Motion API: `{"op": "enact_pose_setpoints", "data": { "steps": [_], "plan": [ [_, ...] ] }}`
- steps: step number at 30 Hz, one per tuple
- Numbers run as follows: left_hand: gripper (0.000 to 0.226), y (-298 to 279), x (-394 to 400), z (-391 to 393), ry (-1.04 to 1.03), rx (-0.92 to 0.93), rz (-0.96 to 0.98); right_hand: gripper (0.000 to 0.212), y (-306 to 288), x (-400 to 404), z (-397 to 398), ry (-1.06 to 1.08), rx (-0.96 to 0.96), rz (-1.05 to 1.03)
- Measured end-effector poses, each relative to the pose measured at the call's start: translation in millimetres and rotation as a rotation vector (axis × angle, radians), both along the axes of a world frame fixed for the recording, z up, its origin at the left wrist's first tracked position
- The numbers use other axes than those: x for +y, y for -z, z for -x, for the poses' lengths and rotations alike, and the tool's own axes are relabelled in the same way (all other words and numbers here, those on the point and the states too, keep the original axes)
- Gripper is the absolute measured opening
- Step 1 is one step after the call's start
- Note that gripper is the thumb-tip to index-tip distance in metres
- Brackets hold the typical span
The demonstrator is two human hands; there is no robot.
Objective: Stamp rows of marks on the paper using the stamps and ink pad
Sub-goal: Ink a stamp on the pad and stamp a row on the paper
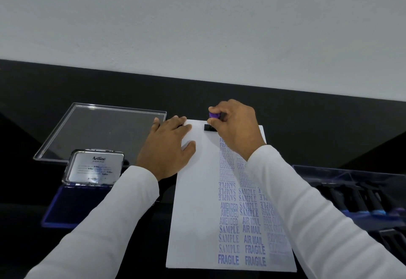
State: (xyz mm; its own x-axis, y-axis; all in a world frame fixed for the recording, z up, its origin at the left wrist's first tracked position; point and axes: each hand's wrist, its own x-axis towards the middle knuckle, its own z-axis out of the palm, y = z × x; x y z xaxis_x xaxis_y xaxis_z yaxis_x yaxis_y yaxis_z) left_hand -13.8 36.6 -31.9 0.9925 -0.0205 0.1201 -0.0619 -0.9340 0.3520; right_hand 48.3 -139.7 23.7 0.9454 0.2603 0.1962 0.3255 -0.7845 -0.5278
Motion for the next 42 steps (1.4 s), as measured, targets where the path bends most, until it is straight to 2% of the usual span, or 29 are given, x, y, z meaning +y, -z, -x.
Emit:
{"op": "enact_pose_setpoints", "data": {
  "steps": [13, 21, 29, 42],
  "plan": [
    [0.056, 0.4, 0.4, -0.3, 0.003, -0.012, -0.003, 0.032, 3.1, 1.3, 1.2, 0.016, 0.009, -0.038],
    [0.056, -1.5, 0.0, 0.6, 0.007, -0.004, 0.005, 0.023, 1.9, 0.0, 0.8, -0.004, -0.007, -0.025],
    [0.058, -0.5, 0.7, -0.4, 0.005, 0.005, 0.0, 0.036, 4.0, 0.3, 0.2, 0.015, 0.023, -0.029],
    [0.059, -0.6, 0.4, 0.3, 0.003, 0.016, 0.002, 0.035, 5.1, 0.7, 0.6, 0.015, 0.017, -0.027]
  ]
}}
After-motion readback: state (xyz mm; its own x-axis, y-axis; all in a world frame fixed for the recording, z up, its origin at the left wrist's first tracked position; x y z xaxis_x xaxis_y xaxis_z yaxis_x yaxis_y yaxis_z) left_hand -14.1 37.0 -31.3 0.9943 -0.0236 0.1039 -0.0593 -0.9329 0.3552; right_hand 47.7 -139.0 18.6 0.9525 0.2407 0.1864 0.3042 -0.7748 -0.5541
